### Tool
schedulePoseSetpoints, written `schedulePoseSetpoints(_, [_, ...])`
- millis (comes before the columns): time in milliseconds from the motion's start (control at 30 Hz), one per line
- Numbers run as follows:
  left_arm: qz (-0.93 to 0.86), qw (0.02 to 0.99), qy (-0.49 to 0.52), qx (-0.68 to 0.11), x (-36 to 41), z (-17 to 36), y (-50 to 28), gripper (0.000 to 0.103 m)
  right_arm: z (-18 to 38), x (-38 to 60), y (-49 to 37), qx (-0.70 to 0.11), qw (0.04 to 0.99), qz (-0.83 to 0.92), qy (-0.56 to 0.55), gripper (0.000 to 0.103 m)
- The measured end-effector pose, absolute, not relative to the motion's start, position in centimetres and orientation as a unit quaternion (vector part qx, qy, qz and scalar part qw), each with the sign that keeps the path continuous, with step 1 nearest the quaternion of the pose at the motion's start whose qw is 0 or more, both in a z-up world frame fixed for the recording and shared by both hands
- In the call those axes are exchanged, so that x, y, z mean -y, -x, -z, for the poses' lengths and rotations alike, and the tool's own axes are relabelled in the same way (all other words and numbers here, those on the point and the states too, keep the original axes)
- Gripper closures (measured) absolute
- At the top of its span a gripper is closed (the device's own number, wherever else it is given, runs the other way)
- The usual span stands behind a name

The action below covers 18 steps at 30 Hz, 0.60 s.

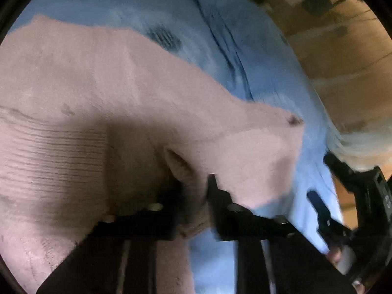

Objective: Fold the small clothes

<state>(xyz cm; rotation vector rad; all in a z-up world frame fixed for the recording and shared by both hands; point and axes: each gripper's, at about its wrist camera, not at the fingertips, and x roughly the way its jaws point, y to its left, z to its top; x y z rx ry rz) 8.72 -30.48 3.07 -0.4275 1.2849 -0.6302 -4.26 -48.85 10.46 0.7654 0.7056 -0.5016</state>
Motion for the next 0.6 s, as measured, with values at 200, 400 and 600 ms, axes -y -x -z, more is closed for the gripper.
schedulePoseSetpoints(200, [0.312, 0.773, 0.114, -0.54, 29.9, -8.5, -8.4, 0.103, -11.6, 48.8, 4.0, -0.337, 0.843, 0.272, -0.318, 0.024])
schedulePoseSetpoints(400, [0.327, 0.802, 0.088, -0.492, 26.8, -14.8, -8.0, 0.103, -10.5, 48.5, 2.3, -0.366, 0.834, 0.279, -0.303, 0.024])
schedulePoseSetpoints(600, [0.304, 0.819, 0.082, -0.479, 19.6, -18.7, -8.6, 0.103, -8.8, 49.3, 2.1, -0.385, 0.818, 0.263, -0.336, 0.024])
